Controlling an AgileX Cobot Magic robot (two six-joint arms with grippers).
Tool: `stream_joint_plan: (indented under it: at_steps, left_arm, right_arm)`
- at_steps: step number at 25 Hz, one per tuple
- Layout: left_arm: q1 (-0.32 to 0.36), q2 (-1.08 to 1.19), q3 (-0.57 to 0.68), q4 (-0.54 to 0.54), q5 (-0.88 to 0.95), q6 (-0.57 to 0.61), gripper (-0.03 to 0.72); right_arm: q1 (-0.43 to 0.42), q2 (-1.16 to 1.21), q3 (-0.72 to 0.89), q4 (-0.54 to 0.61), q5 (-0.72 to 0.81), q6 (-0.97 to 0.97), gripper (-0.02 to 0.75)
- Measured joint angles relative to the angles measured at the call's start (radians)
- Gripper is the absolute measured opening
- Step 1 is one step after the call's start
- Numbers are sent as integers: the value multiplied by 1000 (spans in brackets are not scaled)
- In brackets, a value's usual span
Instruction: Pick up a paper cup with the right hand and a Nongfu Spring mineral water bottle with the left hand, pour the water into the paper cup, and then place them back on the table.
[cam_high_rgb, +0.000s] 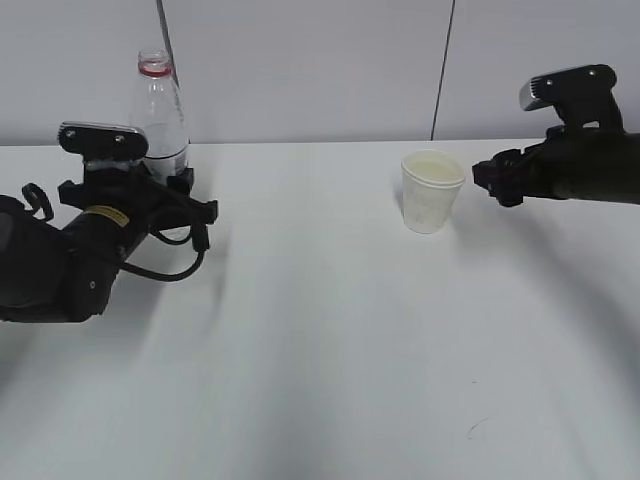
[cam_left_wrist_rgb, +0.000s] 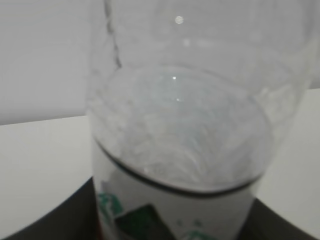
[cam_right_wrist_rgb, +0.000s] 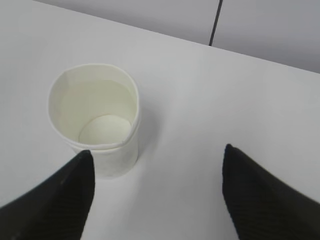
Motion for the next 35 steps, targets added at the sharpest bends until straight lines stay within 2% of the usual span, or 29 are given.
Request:
stream_joint_plan:
  at_steps: [14,17,20,23,35]
  left_arm:
    - [0,74,-43,-1,-41,-7,368]
    - [0,74,-43,-2,-41,-7,410]
    - [0,74,-43,-4,-38,-7,493]
    - [0,74,-43,-17,-34,-7,541]
    - [0,-49,28,-34,17,-7,555]
  right_arm:
    - [0,-18,0,8,9,18,591]
    - [0,-24,0,10,9,18,591]
    - [0,-30,0,10,9,25,591]
    - [0,-30,0,10,9,35,591]
    - [0,-93,0,10,57,59,591]
